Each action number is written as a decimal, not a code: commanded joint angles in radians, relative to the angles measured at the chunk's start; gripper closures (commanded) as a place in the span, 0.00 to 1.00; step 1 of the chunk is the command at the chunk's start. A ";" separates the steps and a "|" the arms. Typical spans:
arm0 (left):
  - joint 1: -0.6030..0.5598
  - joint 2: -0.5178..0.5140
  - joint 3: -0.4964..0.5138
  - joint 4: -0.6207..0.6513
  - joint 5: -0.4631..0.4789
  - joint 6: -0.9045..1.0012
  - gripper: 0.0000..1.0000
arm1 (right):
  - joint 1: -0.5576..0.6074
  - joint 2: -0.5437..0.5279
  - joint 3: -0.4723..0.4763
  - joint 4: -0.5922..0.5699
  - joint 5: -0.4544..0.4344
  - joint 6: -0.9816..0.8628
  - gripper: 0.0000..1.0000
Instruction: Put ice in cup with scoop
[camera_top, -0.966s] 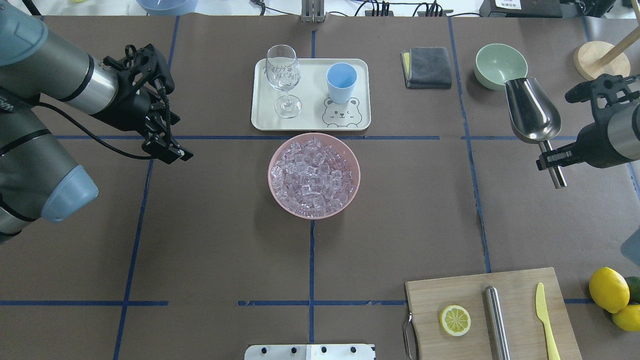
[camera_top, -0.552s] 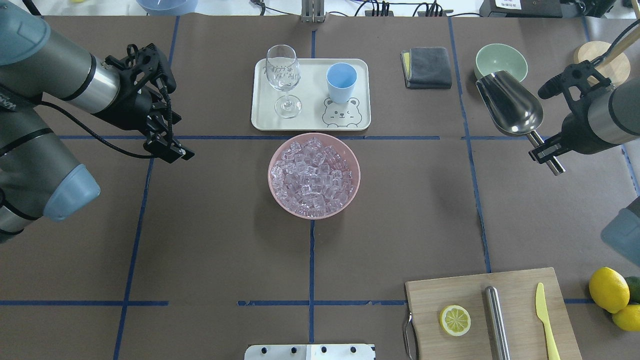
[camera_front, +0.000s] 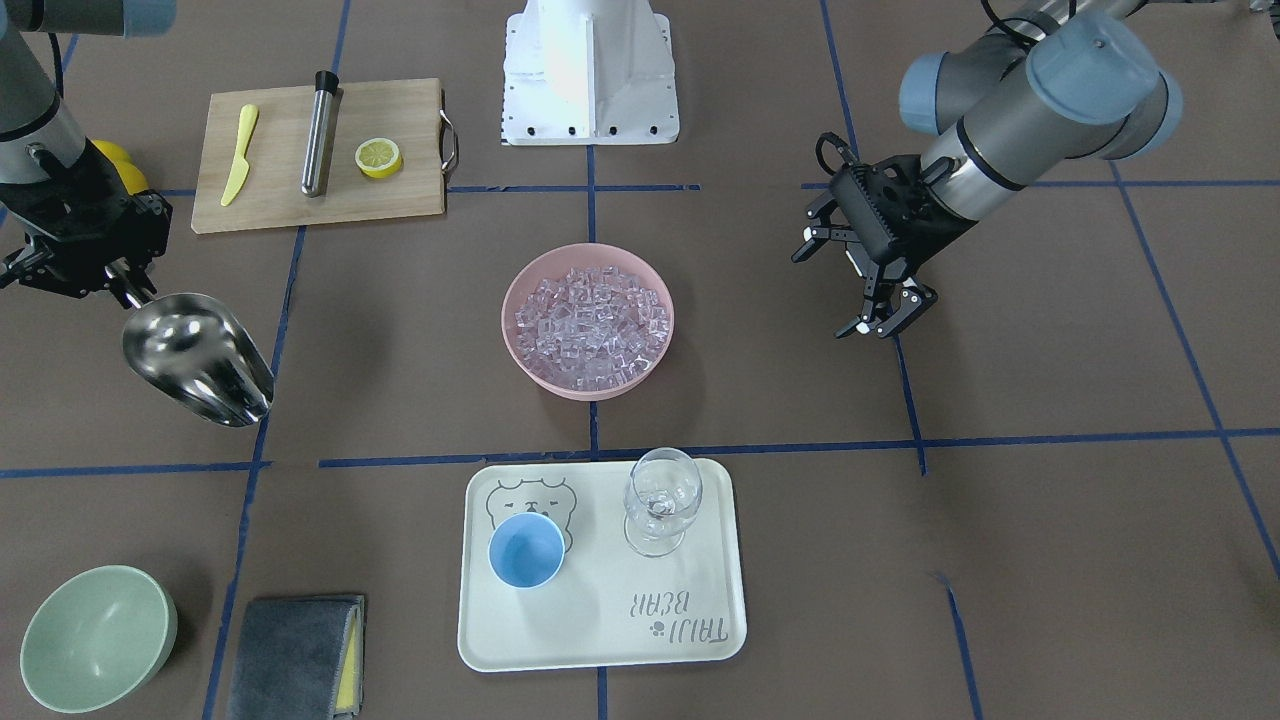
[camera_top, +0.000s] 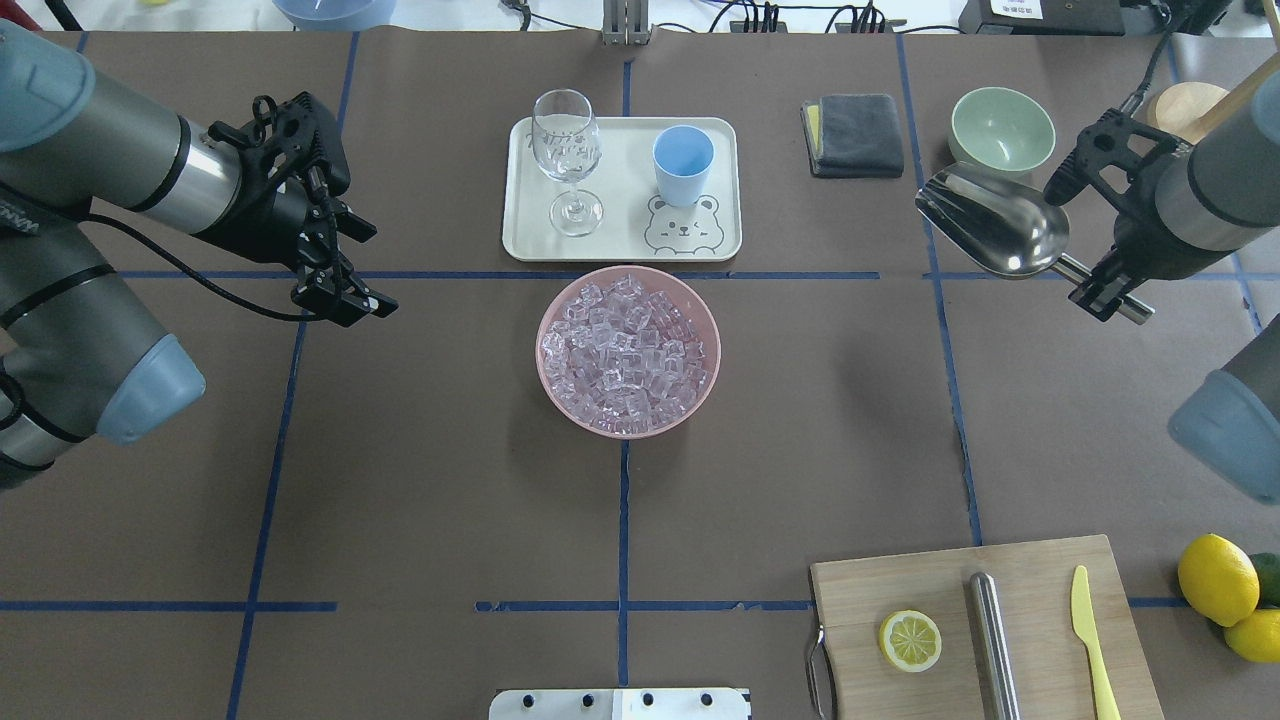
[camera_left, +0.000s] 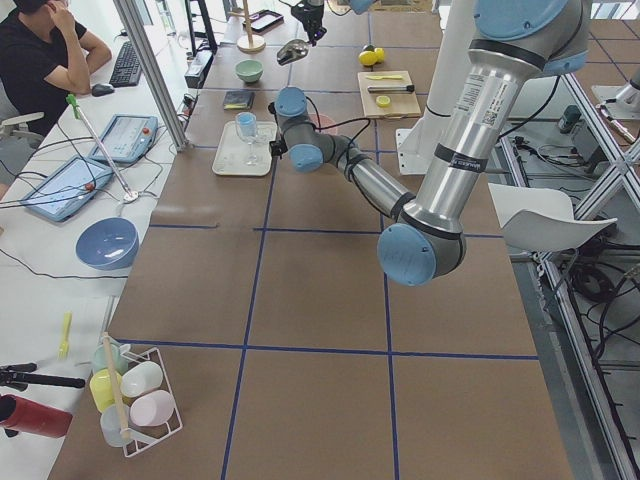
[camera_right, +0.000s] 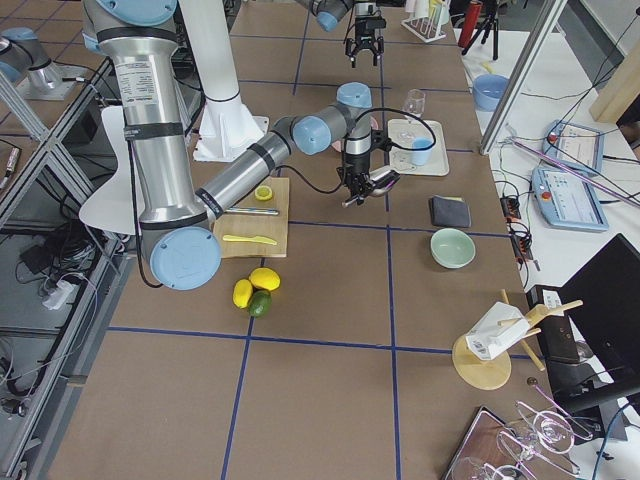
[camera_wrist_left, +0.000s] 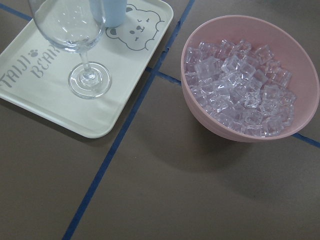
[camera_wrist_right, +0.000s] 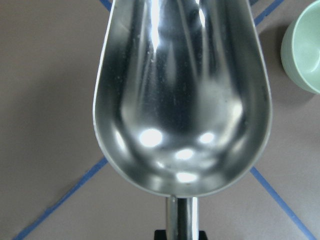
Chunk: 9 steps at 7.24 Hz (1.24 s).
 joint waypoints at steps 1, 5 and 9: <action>0.050 0.002 0.040 -0.102 0.076 -0.003 0.00 | 0.038 0.191 -0.057 -0.274 -0.002 -0.307 1.00; 0.140 0.001 0.079 -0.102 0.076 -0.004 0.00 | -0.033 0.224 -0.027 -0.350 -0.071 -0.411 1.00; 0.235 -0.012 0.213 -0.399 0.106 0.002 0.00 | -0.122 0.285 -0.022 -0.411 -0.096 -0.415 1.00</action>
